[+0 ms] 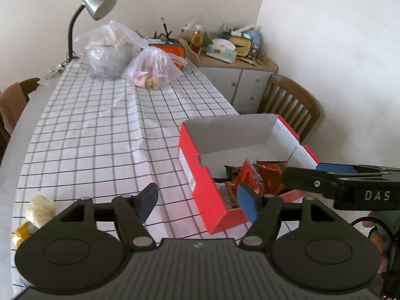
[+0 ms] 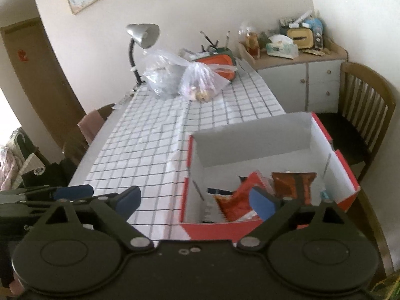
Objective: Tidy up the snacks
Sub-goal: 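Open both tools to release the bags and withdraw toward the pile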
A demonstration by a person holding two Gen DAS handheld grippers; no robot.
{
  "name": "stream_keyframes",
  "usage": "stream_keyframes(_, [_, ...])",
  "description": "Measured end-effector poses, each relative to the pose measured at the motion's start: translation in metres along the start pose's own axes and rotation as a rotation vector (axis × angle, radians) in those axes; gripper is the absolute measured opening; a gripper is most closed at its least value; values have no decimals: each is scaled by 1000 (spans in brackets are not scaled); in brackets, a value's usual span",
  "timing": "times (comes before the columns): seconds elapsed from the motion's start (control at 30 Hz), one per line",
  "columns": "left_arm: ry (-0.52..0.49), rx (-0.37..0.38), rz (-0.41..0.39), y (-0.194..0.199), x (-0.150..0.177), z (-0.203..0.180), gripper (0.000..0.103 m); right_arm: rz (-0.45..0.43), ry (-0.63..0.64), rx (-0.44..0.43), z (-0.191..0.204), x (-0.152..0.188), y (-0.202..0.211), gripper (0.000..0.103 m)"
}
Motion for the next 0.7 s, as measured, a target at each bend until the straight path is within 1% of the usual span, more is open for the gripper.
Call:
stream_keyframes(0.1, [8,-8,-15,14,3,13,74,-27,26,-10,18,3,4,100])
stream_keyframes(0.2, [18,-24,-31,26,7,29,74,-52,61,-20,37,7,6,102])
stream_keyframes(0.33, [37,-47,-42,42,17,54,79,-70,101,-37,63,16,6,103])
stream_keyframes(0.43, [71,-75,-43,54,26,78,79,-66,133,-40,82,27,2,103])
stream_keyframes(0.6, [128,-150,-38,73,43,125,79,-24,155,-35,108,47,-12,103])
stream_keyframes(0.7, [167,-220,-19,80,55,155,79,-4,166,-28,122,58,-23,103])
Point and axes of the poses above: each gripper's, at about its wrist camera, not at the fingertips, and y roughly against the way its jaws point, z to its left, x to its underside, the point moved 7 cm from there along -y, roughly the way its jaws point, and after that the axes turned 10 degrees about x, right-handed, at the moved point
